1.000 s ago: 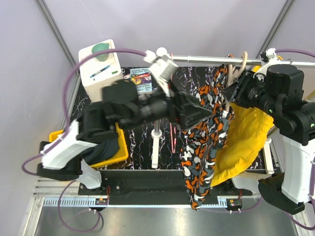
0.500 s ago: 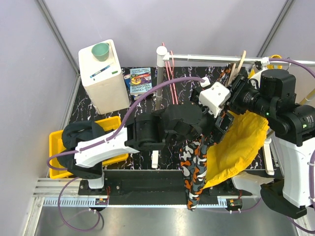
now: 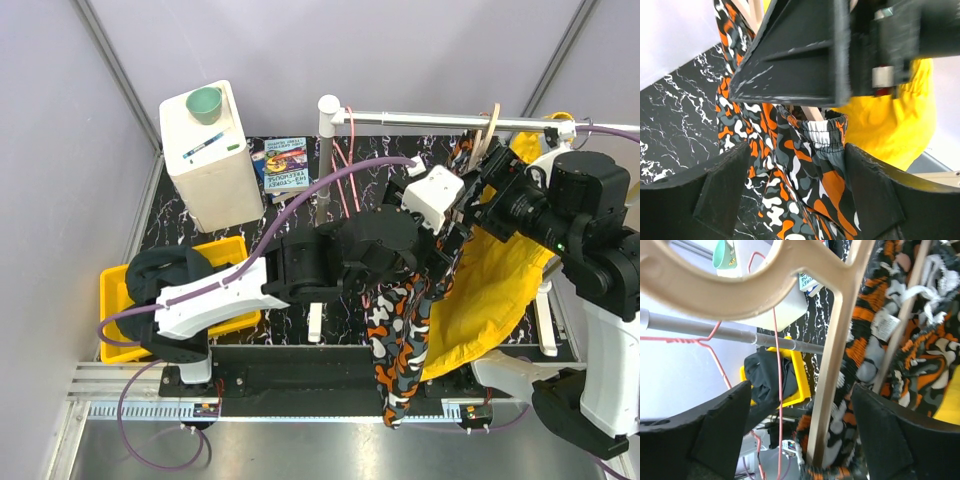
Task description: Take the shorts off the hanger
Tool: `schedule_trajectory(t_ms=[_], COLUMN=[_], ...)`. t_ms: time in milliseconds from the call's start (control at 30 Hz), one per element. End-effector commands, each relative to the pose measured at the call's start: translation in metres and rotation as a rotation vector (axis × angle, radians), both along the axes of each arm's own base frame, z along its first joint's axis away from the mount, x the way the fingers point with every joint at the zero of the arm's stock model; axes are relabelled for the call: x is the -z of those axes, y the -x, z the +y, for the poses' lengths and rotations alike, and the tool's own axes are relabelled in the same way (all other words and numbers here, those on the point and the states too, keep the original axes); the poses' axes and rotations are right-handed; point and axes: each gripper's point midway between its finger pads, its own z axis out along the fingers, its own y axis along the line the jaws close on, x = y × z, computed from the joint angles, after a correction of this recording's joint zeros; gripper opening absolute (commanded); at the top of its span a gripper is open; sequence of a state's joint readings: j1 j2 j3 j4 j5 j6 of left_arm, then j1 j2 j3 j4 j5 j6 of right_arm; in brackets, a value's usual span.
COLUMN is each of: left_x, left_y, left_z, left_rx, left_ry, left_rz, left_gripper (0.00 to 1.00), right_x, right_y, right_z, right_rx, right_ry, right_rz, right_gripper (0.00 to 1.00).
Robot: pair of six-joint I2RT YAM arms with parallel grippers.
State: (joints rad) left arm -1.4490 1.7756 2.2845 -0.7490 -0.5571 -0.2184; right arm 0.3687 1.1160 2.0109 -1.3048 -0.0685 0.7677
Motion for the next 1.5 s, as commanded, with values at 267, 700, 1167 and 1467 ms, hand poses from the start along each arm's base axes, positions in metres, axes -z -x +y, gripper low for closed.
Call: schedule_trajectory(t_ms=[267,700,1167,1467], left_x=[0.009,0.012,-0.045,-0.093], left_y=[0.002,-0.015,-0.011,0.005], left_z=[-0.02,-0.011,0.035,0.07], left_rx=[0.055,0.029,0.027,0.093], left_ry=[0.035,0.041,0.141,0.237], left_rz=[0.068,0.099,0.055,-0.009], left_gripper=[0.84,0.38,0.0,0.0], right_x=[-0.023,-0.017,-0.043,-0.062], right_y=[0.006,0.018,0.015,0.013], right_z=[-0.042,-0.034,-0.036,-0.04], right_rx=[0.129,0.026,0.019,0.023], right_ry=[0.161,0.192,0.206,0.24], right_rz=[-0.098,-0.131,-0.267,-0.356], right_gripper=[0.92,0.92,0.97,0.95])
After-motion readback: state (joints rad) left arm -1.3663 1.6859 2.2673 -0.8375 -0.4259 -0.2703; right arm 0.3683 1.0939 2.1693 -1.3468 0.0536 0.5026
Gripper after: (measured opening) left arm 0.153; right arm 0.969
